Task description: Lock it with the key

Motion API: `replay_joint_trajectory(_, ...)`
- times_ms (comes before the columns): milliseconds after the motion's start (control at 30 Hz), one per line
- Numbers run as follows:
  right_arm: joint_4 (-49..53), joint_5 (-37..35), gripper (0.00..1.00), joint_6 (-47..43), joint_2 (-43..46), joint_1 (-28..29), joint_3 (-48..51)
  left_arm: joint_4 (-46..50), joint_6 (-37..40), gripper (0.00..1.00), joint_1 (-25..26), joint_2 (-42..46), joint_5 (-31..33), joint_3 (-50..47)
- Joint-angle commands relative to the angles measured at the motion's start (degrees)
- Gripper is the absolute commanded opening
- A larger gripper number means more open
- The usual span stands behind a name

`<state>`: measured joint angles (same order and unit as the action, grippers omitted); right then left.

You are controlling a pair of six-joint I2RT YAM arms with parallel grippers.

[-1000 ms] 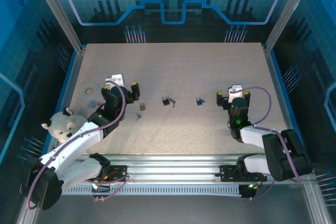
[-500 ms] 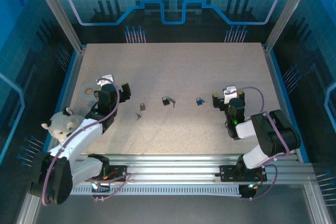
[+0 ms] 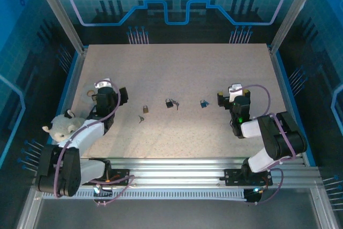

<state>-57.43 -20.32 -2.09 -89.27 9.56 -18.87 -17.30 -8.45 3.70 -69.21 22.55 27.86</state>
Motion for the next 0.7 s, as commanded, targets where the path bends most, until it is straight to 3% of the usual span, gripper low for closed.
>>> replay_joint_trajectory(0, -0.3, 0.4, 1.0, 0.8, 0.4, -0.9, -1.1, -9.3, 3.3, 0.99, -1.8, -2.2, -2.3, -2.4)
replay_joint_trajectory(133, 0.7, 0.9, 1.0, 1.1, 0.5, -1.2, -1.5, -16.6, 5.1, 0.99, -3.3, -4.9, -3.3, -4.9)
replay_joint_trajectory(500, 1.0, 1.2, 1.0, 1.2, 0.5, -1.3, -1.6, -24.1, 3.9, 0.99, -4.9, -11.2, -12.0, -4.1)
replay_joint_trajectory(667, 1.1, 1.3, 1.0, 1.2, 0.6, -1.4, -1.7, -26.8, 4.6, 0.99, -4.8, -14.9, -12.9, -3.5)
